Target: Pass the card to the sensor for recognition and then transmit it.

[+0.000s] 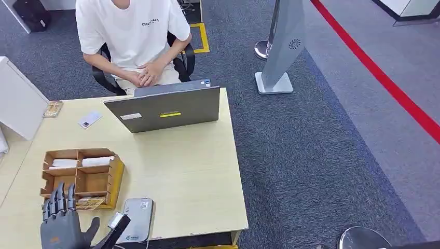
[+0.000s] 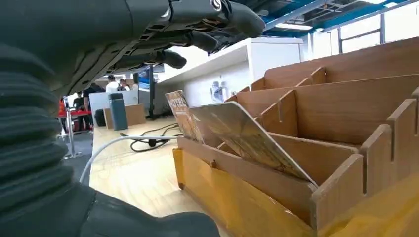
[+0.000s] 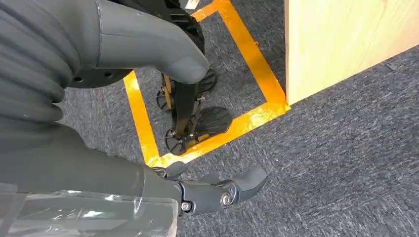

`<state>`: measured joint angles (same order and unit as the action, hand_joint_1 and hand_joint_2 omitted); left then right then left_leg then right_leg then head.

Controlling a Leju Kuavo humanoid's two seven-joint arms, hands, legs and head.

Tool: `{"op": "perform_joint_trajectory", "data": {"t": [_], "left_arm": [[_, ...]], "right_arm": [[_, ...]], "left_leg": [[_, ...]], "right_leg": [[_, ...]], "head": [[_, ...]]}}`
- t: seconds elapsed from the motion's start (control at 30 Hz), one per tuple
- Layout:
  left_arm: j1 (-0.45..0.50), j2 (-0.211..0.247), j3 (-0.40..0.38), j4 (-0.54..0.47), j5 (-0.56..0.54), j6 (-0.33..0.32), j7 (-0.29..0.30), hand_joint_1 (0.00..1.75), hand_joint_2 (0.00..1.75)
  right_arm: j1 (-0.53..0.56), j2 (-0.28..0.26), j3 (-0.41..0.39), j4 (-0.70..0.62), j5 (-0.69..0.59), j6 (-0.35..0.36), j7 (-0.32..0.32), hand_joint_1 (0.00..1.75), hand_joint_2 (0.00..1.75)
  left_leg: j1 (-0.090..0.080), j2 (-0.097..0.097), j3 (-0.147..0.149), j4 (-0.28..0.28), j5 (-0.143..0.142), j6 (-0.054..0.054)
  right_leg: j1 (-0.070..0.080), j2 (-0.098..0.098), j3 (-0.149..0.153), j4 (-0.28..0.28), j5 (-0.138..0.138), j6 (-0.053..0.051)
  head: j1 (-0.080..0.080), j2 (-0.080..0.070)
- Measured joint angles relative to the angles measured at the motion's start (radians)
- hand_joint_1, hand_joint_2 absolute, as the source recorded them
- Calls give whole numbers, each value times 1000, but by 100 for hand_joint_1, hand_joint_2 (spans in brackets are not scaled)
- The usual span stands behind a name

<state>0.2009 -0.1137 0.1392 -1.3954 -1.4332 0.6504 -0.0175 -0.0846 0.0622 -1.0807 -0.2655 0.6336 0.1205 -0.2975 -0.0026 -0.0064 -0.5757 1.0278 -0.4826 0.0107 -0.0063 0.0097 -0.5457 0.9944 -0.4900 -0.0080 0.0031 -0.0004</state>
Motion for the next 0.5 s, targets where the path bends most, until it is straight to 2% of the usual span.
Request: {"op": "perform_joint_trajectory", "data": {"t": [0.5], "left_arm": [[-7,14,0,12,4,6,10,0,175]], "right_arm": [[0,2,0,0,4,-1,2,0,175]], "left_leg": [[0,0,0,0,0,0]], "right_leg": [[0,0,0,0,0,0]], "head": [[0,0]]}}
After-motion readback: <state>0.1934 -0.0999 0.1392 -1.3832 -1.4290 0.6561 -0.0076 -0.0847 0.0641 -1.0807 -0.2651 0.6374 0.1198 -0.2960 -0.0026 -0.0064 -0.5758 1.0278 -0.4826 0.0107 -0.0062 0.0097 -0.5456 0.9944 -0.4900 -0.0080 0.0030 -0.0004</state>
